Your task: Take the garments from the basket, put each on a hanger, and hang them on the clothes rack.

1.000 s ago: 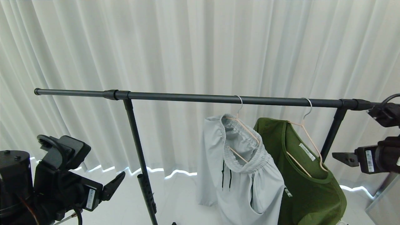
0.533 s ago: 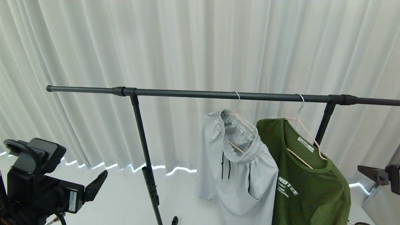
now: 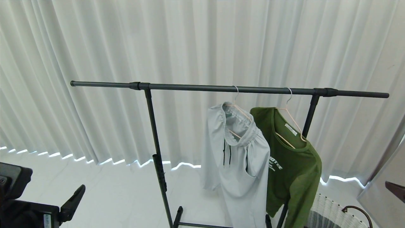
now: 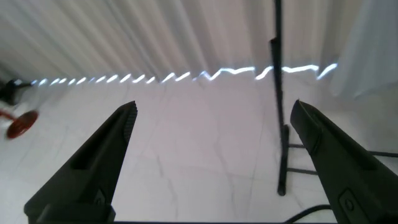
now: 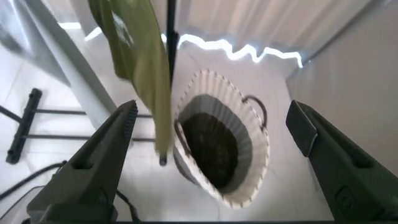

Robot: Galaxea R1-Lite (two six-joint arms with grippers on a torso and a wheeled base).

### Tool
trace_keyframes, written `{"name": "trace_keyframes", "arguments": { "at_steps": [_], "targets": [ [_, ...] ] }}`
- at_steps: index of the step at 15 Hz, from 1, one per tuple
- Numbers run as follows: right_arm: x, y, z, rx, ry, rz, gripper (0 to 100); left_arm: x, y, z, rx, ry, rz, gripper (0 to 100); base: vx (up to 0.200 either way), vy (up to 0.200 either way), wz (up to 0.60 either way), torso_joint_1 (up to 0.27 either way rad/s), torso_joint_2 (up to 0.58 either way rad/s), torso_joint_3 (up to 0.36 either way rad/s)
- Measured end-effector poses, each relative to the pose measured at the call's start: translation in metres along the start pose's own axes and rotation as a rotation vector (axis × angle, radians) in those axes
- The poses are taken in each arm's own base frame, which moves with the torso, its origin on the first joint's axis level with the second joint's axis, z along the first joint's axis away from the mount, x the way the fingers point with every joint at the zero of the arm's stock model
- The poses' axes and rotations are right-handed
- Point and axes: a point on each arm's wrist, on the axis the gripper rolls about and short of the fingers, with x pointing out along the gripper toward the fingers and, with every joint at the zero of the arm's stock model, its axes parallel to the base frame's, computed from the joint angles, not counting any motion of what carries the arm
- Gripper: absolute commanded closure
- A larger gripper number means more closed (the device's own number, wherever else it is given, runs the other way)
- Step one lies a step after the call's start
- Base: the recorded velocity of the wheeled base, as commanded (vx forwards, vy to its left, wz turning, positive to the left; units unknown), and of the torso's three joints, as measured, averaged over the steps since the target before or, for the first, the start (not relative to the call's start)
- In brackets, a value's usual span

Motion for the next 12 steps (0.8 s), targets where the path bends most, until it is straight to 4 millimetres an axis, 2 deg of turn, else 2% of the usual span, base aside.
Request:
{"name": "trace_keyframes", "arguments": {
  "at_steps": [5,12],
  "targets": [
    [-0.015,-0.005,-0.042,-0.039,-0.002,-0.050,0,-0.024,0.005,-0.034,-0.019,0.048,0.198,0,0.000,0.000,0.00,0.000,0.00,0.000],
    [-0.031,-0.004,-0.124,-0.049,-0.057,-0.113,0,-0.070,0.009,-0.081,-0.056,0.103,0.448,0,0.000,0.000,0.00,0.000,0.00,0.000]
  ]
}}
